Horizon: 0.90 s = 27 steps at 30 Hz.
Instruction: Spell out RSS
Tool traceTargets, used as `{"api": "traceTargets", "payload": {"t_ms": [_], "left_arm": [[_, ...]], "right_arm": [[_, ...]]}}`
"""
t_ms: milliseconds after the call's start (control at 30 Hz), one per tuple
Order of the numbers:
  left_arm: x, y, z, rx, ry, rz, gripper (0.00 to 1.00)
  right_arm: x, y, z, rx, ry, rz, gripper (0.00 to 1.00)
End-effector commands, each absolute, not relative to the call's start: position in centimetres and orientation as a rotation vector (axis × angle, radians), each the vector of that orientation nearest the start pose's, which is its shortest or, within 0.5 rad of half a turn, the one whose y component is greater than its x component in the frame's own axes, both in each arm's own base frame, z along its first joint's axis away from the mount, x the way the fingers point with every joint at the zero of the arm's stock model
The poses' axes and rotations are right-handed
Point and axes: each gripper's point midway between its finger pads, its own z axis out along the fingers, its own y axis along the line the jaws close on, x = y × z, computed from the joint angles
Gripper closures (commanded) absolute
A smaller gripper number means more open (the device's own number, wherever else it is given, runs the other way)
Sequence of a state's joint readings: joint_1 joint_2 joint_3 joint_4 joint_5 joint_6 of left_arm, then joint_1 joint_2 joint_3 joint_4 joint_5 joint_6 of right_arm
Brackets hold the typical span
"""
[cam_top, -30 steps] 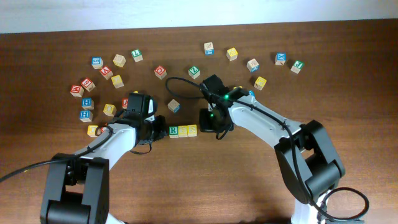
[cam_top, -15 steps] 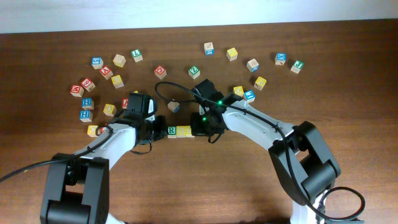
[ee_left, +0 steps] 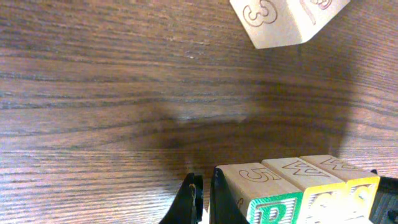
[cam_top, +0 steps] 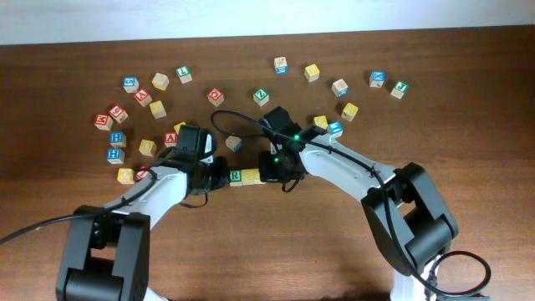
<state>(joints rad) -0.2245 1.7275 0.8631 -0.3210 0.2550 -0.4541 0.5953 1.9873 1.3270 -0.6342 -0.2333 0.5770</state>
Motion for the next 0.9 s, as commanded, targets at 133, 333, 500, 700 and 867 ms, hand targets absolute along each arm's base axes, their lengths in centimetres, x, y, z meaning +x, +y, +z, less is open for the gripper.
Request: {"api": "traceTargets", "payload": {"t_ms": [133,333,500,700,867], "left_arm": [[33.8,-13.6,0.7,-0.223,2.803,-0.594,1.0],[33.8,-13.5,0.7,-0.225,2.803,-0.586,1.0],[33.8,-13.4,0.6,-0.226,2.803,-0.583,1.0],[33.9,-11.5,0.0,-0.266,2.812,-0.425,1.0],[34.4,-10.1,0.4,-0.301,2.794,-0.405,1.0]], "right_arm": [[32.4,26.7,1.1,-0.054,3.027,0.527,0.96],[32.8,25.3,1.0,0.001,3.046,0.508,0.96],[32.8,25.3,1.0,-0.005,3.043,0.51,0.96],[33.1,24.1,1.0,0.012,3.044,0.398,0.96],[33.7,22.8,2.7,0.015,3.03,0.275,0.96]]}}
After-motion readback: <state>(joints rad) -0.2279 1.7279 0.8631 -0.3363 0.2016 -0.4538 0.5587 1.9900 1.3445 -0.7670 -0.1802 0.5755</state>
